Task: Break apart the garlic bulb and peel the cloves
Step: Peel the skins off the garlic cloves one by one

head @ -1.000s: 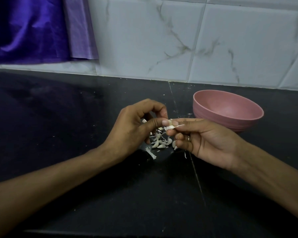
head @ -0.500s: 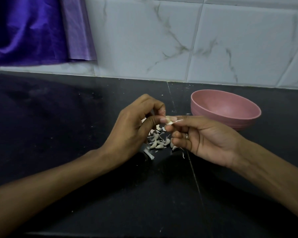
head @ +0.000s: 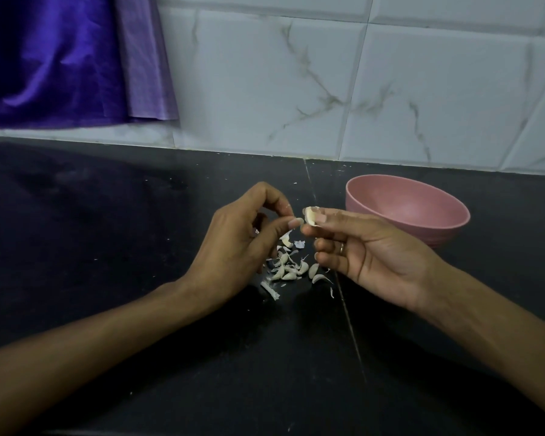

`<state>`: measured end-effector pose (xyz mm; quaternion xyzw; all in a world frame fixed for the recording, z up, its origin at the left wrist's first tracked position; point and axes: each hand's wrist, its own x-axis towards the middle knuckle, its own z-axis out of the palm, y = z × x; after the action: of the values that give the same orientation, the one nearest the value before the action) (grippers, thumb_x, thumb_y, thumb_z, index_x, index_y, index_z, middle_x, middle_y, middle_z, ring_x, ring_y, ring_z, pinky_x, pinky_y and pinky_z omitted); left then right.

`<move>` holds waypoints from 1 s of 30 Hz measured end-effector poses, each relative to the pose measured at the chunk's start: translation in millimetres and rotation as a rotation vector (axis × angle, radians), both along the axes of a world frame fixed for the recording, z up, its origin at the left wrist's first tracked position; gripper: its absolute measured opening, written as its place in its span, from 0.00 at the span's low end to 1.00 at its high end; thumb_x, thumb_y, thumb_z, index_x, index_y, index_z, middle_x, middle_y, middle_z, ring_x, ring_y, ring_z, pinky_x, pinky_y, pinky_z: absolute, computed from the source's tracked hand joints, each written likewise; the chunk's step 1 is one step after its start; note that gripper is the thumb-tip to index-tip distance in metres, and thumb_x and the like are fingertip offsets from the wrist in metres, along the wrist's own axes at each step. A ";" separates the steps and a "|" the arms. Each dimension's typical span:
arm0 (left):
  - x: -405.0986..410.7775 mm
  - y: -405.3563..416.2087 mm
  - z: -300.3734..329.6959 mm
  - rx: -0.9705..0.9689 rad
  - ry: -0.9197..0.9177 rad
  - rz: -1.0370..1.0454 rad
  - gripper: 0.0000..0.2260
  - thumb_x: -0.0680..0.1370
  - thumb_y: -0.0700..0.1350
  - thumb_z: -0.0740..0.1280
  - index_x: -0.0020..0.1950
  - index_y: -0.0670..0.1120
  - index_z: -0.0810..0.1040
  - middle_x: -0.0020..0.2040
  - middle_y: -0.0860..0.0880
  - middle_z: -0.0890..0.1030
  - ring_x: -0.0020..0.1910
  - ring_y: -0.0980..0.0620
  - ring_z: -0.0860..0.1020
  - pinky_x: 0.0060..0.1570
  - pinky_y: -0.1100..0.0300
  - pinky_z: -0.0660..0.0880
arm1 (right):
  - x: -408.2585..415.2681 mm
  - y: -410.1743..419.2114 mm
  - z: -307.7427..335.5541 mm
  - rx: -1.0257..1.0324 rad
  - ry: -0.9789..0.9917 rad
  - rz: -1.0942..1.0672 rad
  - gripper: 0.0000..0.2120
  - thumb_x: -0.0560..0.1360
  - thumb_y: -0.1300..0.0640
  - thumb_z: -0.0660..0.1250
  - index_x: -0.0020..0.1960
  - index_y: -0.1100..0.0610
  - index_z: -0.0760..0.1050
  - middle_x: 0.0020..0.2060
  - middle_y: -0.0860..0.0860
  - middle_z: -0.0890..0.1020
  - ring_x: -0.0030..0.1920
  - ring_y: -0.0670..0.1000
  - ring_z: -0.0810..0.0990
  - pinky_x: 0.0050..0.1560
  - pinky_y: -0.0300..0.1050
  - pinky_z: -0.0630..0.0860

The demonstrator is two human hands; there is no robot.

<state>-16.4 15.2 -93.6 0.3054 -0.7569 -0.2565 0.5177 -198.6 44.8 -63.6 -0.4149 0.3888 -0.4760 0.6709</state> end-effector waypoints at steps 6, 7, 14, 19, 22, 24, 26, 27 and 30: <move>1.3 1.5 0.2 0.054 0.003 -0.054 0.09 0.76 0.38 0.71 0.54 0.48 0.77 0.47 0.53 0.81 0.28 0.50 0.78 0.23 0.60 0.74 | -2.1 -1.0 -4.0 -0.053 0.029 -0.016 0.18 0.70 0.62 0.68 0.59 0.64 0.79 0.41 0.55 0.84 0.32 0.45 0.79 0.31 0.37 0.79; 1.0 1.7 -0.3 0.043 -0.007 -0.054 0.08 0.76 0.38 0.71 0.53 0.47 0.78 0.47 0.54 0.81 0.28 0.50 0.78 0.23 0.59 0.74 | -2.1 -1.2 -4.6 -0.054 0.042 -0.015 0.17 0.70 0.62 0.68 0.58 0.64 0.79 0.42 0.56 0.84 0.31 0.45 0.80 0.31 0.37 0.79; -1.0 3.9 3.0 0.000 -0.026 -0.034 0.09 0.72 0.48 0.75 0.48 0.46 0.80 0.42 0.58 0.81 0.27 0.54 0.78 0.26 0.65 0.73 | -3.9 -3.1 -8.6 -0.033 0.073 -0.004 0.17 0.69 0.59 0.71 0.57 0.64 0.80 0.40 0.52 0.83 0.33 0.44 0.78 0.32 0.37 0.79; -0.5 1.9 6.0 0.134 0.084 -0.052 0.09 0.69 0.49 0.74 0.43 0.45 0.81 0.32 0.51 0.80 0.25 0.51 0.76 0.22 0.61 0.72 | -0.7 -2.2 -8.2 -0.029 0.071 0.029 0.15 0.69 0.58 0.70 0.53 0.63 0.82 0.43 0.54 0.82 0.32 0.44 0.77 0.30 0.37 0.78; -1.2 0.6 6.8 0.238 0.139 -0.090 0.08 0.69 0.46 0.73 0.42 0.44 0.80 0.27 0.46 0.77 0.24 0.52 0.74 0.21 0.61 0.71 | -1.6 -2.4 -6.9 -0.051 0.058 0.049 0.16 0.70 0.59 0.69 0.56 0.64 0.81 0.45 0.54 0.82 0.34 0.44 0.78 0.30 0.36 0.78; -2.2 1.7 7.9 0.279 0.177 -0.131 0.08 0.69 0.44 0.73 0.44 0.43 0.78 0.30 0.49 0.78 0.24 0.53 0.74 0.20 0.62 0.71 | -2.2 -2.2 -6.5 -0.072 0.069 0.062 0.16 0.70 0.60 0.69 0.56 0.65 0.81 0.44 0.53 0.83 0.33 0.44 0.78 0.31 0.35 0.78; -2.3 2.4 10.3 0.328 0.232 -0.162 0.13 0.68 0.43 0.73 0.49 0.43 0.75 0.36 0.50 0.80 0.24 0.52 0.74 0.20 0.62 0.71 | -1.6 -1.5 -7.1 -0.075 0.077 0.062 0.17 0.69 0.60 0.69 0.56 0.66 0.81 0.42 0.52 0.83 0.32 0.44 0.78 0.31 0.34 0.77; -1.9 2.2 11.5 0.362 0.258 -0.168 0.16 0.67 0.42 0.73 0.51 0.44 0.73 0.38 0.50 0.81 0.24 0.52 0.74 0.20 0.62 0.70 | -1.2 -1.5 -8.0 -0.068 0.075 0.061 0.17 0.69 0.60 0.69 0.55 0.66 0.81 0.41 0.52 0.83 0.32 0.43 0.78 0.30 0.34 0.77; -1.9 1.8 13.9 0.464 0.290 -0.181 0.20 0.66 0.43 0.74 0.55 0.45 0.71 0.38 0.50 0.80 0.24 0.54 0.72 0.20 0.63 0.70 | 0.6 -0.7 -9.4 -0.051 0.080 0.066 0.15 0.69 0.60 0.69 0.53 0.64 0.80 0.40 0.52 0.84 0.31 0.43 0.78 0.29 0.35 0.77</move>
<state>-18.3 17.0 -79.8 0.3071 -0.6202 -0.5092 0.5116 -197.9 44.1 -73.0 -0.4633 0.3890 -0.4464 0.6593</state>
